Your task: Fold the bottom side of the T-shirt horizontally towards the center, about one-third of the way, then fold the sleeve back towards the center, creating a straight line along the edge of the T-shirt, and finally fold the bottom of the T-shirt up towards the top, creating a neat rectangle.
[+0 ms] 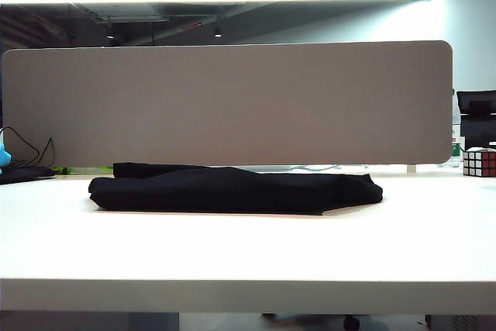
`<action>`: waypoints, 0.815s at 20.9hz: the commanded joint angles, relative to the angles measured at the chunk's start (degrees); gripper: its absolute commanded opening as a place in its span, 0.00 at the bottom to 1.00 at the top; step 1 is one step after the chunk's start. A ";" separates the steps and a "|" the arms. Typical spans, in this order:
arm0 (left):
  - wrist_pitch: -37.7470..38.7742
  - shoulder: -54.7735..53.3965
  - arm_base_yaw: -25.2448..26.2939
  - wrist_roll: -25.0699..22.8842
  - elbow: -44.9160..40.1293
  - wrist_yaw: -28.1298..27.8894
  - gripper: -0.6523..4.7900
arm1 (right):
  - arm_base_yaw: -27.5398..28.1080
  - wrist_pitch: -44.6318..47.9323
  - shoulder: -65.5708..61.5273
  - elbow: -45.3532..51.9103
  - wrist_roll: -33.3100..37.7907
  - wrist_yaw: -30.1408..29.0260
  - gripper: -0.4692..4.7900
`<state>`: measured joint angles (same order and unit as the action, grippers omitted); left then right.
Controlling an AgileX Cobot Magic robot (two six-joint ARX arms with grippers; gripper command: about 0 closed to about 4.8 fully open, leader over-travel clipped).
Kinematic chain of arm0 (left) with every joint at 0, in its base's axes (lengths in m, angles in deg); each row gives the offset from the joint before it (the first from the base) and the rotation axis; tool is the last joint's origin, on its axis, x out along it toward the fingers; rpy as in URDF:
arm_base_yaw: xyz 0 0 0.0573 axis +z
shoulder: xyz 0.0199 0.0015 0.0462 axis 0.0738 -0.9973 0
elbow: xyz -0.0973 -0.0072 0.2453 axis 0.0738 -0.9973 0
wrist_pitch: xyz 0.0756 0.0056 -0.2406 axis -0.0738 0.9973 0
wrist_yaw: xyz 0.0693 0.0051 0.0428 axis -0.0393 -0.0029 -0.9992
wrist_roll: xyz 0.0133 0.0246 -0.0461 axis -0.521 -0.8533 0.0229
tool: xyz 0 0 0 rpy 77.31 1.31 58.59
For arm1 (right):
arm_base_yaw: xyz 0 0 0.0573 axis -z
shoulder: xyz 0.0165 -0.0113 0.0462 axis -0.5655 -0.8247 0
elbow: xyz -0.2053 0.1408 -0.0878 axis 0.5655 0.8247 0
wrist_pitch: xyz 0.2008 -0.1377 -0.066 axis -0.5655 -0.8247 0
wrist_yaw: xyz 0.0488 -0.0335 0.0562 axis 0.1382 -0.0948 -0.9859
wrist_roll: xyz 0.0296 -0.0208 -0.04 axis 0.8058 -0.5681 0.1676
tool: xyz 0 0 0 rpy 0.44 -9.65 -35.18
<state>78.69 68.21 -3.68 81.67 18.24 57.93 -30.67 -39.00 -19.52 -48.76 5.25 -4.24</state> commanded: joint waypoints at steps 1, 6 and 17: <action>-1.18 -0.02 -0.04 0.24 0.15 -0.11 0.11 | 0.00 4.61 0.13 0.37 -3.32 -0.26 0.09; -0.46 -0.02 -0.04 0.22 0.15 0.17 0.11 | 0.00 4.76 0.13 0.37 -3.23 -1.29 0.09; -0.33 -0.02 -0.04 0.24 0.15 0.20 0.11 | 0.02 4.57 0.13 0.37 -3.21 -1.27 0.09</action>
<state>78.71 68.21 -3.68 81.72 18.24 57.98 -30.67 -35.05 -19.52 -48.76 2.19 -5.33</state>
